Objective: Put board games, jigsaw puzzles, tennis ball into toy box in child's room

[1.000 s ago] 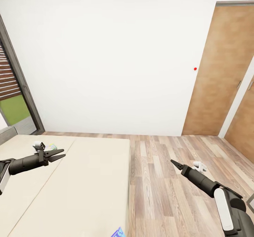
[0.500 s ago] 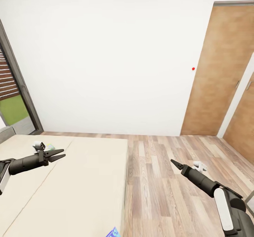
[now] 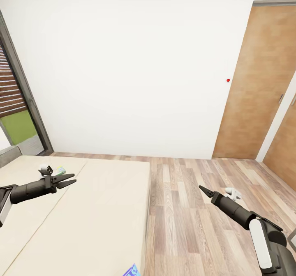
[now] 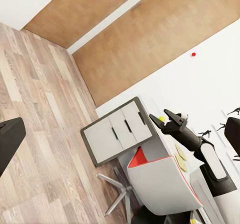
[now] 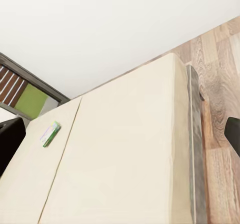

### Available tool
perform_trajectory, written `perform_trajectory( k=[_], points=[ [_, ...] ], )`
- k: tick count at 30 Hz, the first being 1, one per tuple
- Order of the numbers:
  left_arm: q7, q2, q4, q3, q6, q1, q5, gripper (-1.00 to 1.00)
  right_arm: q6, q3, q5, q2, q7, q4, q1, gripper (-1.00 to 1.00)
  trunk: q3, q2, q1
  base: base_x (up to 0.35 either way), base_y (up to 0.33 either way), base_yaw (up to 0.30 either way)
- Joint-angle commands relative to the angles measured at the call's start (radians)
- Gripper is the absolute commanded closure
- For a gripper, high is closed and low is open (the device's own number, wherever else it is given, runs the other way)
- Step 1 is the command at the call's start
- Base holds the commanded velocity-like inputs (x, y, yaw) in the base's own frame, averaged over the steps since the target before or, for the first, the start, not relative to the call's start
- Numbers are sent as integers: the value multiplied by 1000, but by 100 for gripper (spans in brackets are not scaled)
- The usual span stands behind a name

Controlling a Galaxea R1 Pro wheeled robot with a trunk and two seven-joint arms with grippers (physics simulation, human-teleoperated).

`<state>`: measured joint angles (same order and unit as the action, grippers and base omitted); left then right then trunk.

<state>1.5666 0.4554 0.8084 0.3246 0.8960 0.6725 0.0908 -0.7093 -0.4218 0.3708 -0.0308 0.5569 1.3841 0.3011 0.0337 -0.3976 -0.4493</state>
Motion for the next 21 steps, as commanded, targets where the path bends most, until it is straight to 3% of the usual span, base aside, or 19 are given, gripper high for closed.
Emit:
perform_trajectory(
  k=[1, 15, 21],
  points=[
    [4, 0, 0, 0, 11, 1, -1, -100, -7, -1, 3, 0, 3, 1, 1, -100, 2, -2, -1, 0, -1, 19],
    [4, -8, 0, 0, 11, 1, -2, -100, -7, 6, 3, 0, 1, 0, 1, -100, 2, -2, -1, 0, -3, 3],
    [4, -8, 0, 0, 11, 1, -2, -100, -7, 6, 1, 0, 1, 1, 1, -100, 2, -2, -1, 0, -152, 94]
  ],
)
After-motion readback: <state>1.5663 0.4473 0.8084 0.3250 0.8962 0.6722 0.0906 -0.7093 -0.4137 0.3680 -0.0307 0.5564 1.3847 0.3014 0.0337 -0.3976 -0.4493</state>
